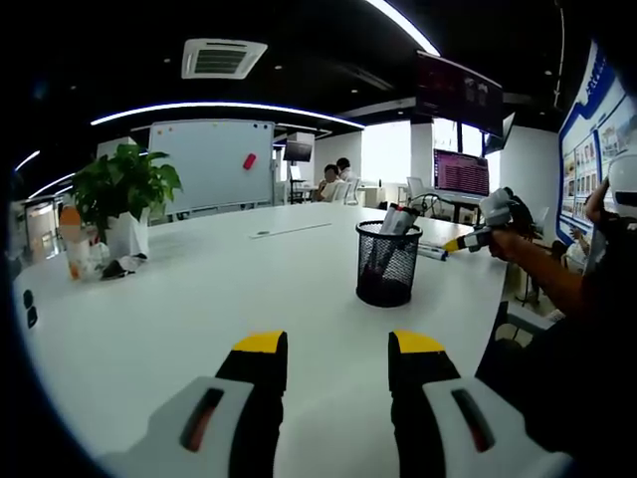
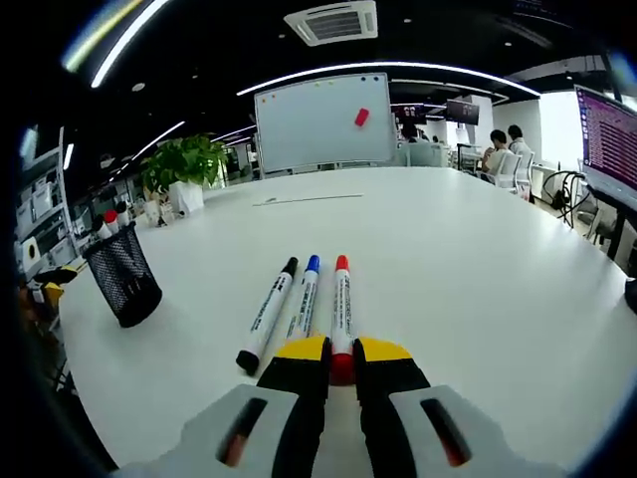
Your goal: Pick up the whiteboard markers from the pen holder and place them facing the whiteboard neatly
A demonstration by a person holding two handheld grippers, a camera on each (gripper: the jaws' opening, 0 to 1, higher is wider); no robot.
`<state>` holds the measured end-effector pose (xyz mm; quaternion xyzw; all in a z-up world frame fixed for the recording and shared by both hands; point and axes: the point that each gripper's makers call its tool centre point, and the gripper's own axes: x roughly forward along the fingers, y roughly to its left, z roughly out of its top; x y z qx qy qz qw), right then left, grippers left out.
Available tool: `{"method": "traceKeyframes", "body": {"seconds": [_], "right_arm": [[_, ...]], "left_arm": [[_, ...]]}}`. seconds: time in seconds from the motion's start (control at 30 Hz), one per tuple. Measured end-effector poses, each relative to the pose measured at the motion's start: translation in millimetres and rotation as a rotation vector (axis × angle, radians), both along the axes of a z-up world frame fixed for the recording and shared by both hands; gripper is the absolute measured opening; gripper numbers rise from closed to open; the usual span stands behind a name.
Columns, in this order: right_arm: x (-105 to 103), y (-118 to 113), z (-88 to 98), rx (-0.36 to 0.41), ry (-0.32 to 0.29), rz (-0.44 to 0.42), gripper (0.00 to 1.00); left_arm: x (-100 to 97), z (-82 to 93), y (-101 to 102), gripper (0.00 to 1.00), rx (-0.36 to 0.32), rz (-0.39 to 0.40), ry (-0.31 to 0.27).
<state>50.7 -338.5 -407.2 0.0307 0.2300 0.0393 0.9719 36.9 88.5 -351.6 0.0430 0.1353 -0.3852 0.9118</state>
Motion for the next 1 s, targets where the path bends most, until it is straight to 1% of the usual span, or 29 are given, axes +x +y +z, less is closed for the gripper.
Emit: {"method": "traceKeyframes", "body": {"seconds": [0.3, 0.6, 0.67, 0.7, 0.77, 0.83, 0.9, 1.0], "right_arm": [[-1, 1, -0.3, 0.004, -0.001, 0.001, 0.14], [-3, 1, 4.2, -0.009, -0.009, 0.012, 0.15], [-4, 0, 7.9, -0.008, -0.018, 0.015, 0.18], [-4, 2, 12.1, 0.001, -0.039, 0.026, 0.21], [-6, 5, 18.5, 0.017, -0.055, 0.031, 0.25], [-7, 4, 26.5, 0.001, -0.087, 0.031, 0.27], [-8, 6, 34.4, -0.009, -0.115, 0.036, 0.32], [-7, 2, 44.5, -0.021, -0.151, 0.045, 0.40]], "left_arm": [[-0.1, 0.0, 0, 0.42, 0.000, 0.001, 0.000], [-0.1, 0.3, 0, 0.42, 0.003, 0.000, -0.002], [0.6, 1.2, 1, 0.42, -0.001, 0.002, -0.004], [0.9, 1.7, 1, 0.42, -0.002, 0.003, -0.004], [0.2, 3.0, -1, 0.42, -0.010, -0.002, -0.004], [-1.5, 4.5, -3, 0.42, -0.018, -0.012, -0.004], [-2.0, 4.7, -3, 0.42, -0.016, -0.013, -0.005], [-2.2, 5.4, -2, 0.42, -0.018, -0.011, -0.007]]}}
